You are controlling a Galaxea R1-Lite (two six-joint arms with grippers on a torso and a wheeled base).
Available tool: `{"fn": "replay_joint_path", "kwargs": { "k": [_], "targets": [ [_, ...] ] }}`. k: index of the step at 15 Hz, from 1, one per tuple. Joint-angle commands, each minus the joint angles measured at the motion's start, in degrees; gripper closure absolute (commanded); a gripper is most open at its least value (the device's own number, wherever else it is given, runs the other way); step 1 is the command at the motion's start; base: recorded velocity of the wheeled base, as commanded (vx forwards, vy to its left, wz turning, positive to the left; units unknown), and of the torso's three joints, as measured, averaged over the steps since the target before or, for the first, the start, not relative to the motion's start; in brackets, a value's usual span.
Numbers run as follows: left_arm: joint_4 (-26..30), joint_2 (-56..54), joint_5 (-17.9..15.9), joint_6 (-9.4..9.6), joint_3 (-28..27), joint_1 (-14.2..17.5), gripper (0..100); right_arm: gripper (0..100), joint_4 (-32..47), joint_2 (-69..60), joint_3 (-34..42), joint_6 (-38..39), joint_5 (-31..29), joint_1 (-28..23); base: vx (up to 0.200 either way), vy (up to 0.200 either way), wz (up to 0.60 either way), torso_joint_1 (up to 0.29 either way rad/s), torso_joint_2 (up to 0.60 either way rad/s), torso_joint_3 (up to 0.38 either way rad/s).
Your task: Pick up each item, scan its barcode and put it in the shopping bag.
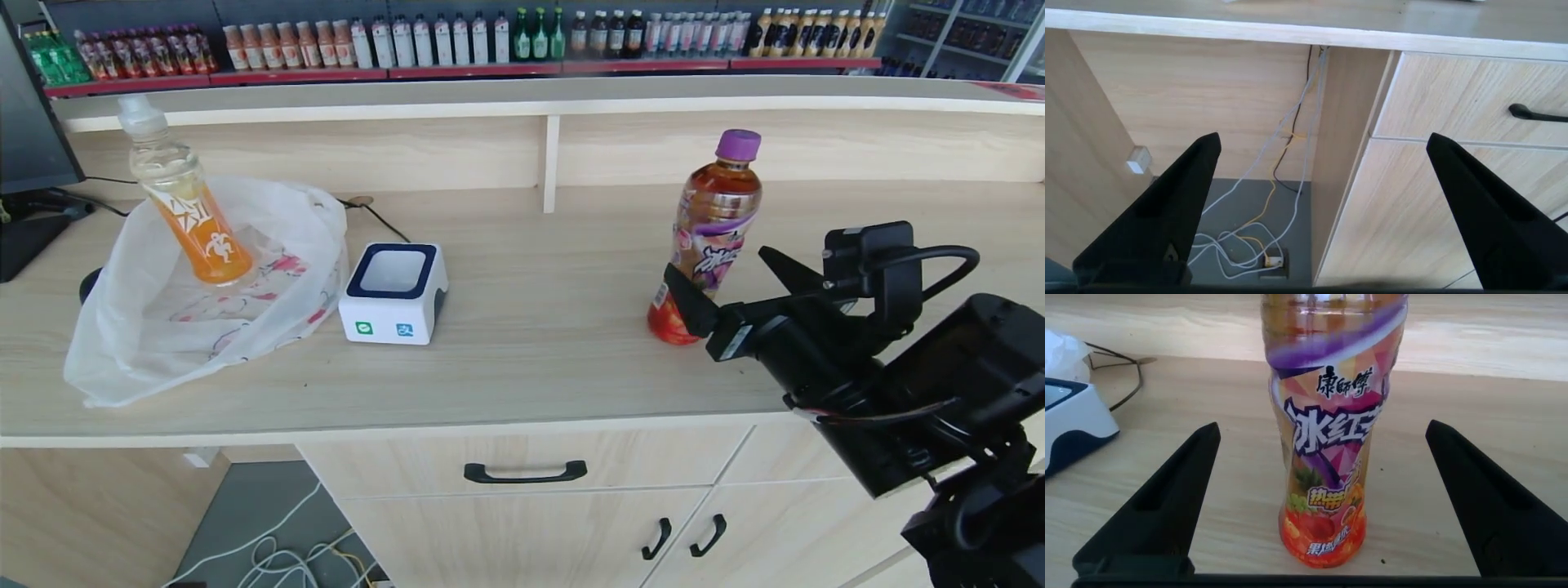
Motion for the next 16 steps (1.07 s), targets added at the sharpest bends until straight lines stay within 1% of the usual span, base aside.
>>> {"fn": "replay_joint_path", "kwargs": {
  "k": [1,5,9,13,16],
  "targets": [
    [-0.07,-0.02,0.01,-0.01,0.00,0.06,0,0,-0.08,1.80,-1.74,-0.05,0.08,-0.96,0.000,0.000,0.00,0.000,0.00,0.000],
    [-0.07,-0.02,0.01,-0.01,0.00,0.06,0,0,0.45,4.18,-4.37,-0.05,0.08,-1.58,0.000,0.000,0.00,0.000,0.00,0.000],
    [-0.07,-0.02,0.01,-0.01,0.00,0.06,0,0,0.53,6.11,-6.83,-0.05,0.52,-4.48,0.000,0.000,0.00,0.000,0.00,0.000],
    [-0.07,-0.02,0.01,-0.01,0.00,0.06,0,0,0.62,9.01,-9.82,0.47,0.61,-4.83,0.000,0.000,0.00,0.000,0.00,0.000],
    [0.01,-0.02,0.01,-0.01,0.00,0.06,0,0,3.35,9.01,-12.46,0.47,0.61,-4.74,0.000,0.000,0.00,0.000,0.00,0.000]
  ]
}}
